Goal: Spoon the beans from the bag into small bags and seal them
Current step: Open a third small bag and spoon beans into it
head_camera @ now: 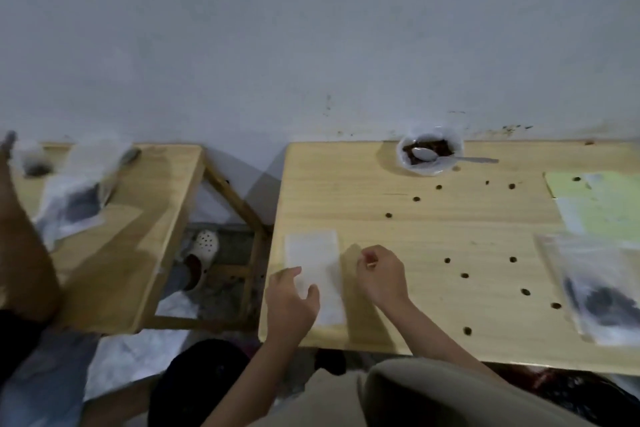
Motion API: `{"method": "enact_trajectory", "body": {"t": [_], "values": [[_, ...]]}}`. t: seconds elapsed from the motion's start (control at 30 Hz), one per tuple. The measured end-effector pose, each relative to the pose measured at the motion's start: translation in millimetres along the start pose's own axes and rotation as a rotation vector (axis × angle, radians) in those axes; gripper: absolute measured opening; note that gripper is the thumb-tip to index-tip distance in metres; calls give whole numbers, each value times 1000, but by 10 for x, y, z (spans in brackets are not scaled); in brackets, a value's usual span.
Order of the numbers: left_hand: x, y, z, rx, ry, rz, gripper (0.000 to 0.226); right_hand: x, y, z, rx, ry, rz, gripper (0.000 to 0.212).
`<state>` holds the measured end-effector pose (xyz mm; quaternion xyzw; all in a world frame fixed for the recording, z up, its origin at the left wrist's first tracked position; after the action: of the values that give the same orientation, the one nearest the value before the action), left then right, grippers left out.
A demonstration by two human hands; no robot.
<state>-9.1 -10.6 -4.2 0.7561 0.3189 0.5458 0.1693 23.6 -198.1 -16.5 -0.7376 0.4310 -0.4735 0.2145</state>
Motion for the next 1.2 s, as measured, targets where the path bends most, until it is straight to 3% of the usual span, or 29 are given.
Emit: {"method": "enact_trajectory", "body": {"t": [0.17, 0.23, 0.3, 0.37, 0.47, 0.6, 0.7, 1.0, 1.2], "values": [[-72, -217, 61, 2, -177, 114, 62, -326, -145, 17, -81, -48, -64, 32], [-58, -163, 66, 2, -230, 136, 56, -390, -193, 27, -80, -65, -75, 29], [-87, -191, 115, 28, -230, 130, 49, -440, -206, 30, -84, -74, -62, 8], [-110, -200, 126, 32, -228, 128, 45, -487, -189, 42, -97, -66, -48, 26], [-123, -241, 126, 60, -256, 121, 46, -494, -223, 28, -88, -36, -33, 30], [-133, -292, 153, 47, -223, 57, 45, -451, -249, -6, -81, 45, 117, 31], [-128, -275, 142, 36, -219, -7, 42, -447, -289, -17, -61, 51, 214, 19], [-162, -337, 160, 3, -234, -24, 48, -329, -261, -5, -6, 94, 146, 12], [110, -135, 199, -60, -16, -402, 45, -146, -213, 6, 25, 47, 408, 15]]}}
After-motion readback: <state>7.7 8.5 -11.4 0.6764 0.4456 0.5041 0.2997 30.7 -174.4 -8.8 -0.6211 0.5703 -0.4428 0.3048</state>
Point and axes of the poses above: each hand's wrist, its own z-axis towards the middle knuckle, its own x-axis out of the back of the hand, y = z × x, the point moved 5 cm from there along z, towards the middle knuckle, and after that the axes turned 10 degrees about -y, right-handed, at the moved point
